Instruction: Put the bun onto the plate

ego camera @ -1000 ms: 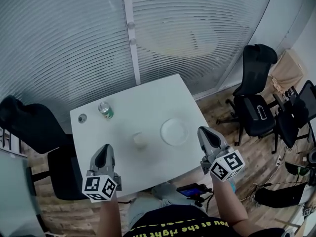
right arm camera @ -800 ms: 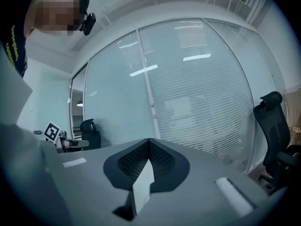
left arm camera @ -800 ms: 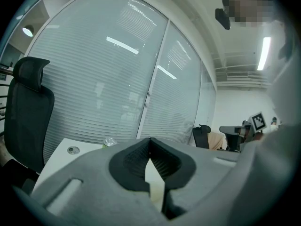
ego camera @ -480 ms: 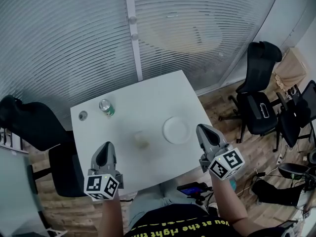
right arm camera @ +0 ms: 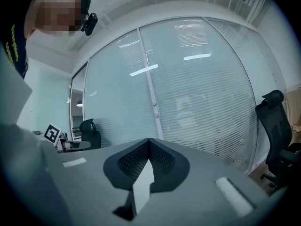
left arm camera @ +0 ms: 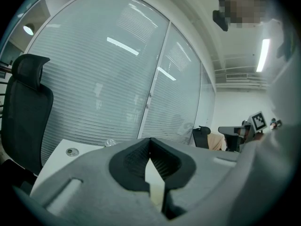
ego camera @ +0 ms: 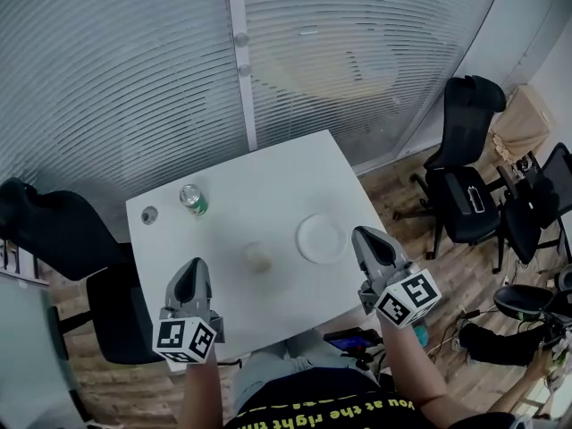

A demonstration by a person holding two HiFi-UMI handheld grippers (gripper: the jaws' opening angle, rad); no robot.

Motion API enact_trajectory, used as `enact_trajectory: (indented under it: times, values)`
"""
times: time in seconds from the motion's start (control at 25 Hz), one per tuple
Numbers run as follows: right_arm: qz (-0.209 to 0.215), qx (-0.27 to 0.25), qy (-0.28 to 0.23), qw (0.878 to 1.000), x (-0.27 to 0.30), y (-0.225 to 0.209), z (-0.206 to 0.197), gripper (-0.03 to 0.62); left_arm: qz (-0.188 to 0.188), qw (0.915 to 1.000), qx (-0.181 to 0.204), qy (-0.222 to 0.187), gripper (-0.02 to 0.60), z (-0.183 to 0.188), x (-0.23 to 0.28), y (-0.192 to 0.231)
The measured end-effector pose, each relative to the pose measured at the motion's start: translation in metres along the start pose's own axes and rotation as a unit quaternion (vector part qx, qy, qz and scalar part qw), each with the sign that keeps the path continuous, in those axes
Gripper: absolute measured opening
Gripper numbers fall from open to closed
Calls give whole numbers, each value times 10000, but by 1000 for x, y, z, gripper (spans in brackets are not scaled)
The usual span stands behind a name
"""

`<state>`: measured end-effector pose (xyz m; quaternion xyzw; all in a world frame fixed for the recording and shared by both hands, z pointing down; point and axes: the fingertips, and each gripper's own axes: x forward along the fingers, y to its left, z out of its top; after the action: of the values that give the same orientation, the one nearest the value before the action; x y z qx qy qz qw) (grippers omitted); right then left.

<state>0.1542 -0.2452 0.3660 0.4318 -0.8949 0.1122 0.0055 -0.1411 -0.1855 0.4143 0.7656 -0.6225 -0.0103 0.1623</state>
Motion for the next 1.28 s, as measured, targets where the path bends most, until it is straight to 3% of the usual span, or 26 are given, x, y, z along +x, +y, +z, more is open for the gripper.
enact_trajectory:
  times: [0.44, 1.28]
  values:
    - [155, 87, 151, 9997, 11, 8, -15, 6, -16, 9998, -106, 171, 2, -19, -2, 4]
    - [1123, -19, 669, 9914, 73, 67, -52, 6, 596, 9976, -291, 205, 0, -32, -34, 42]
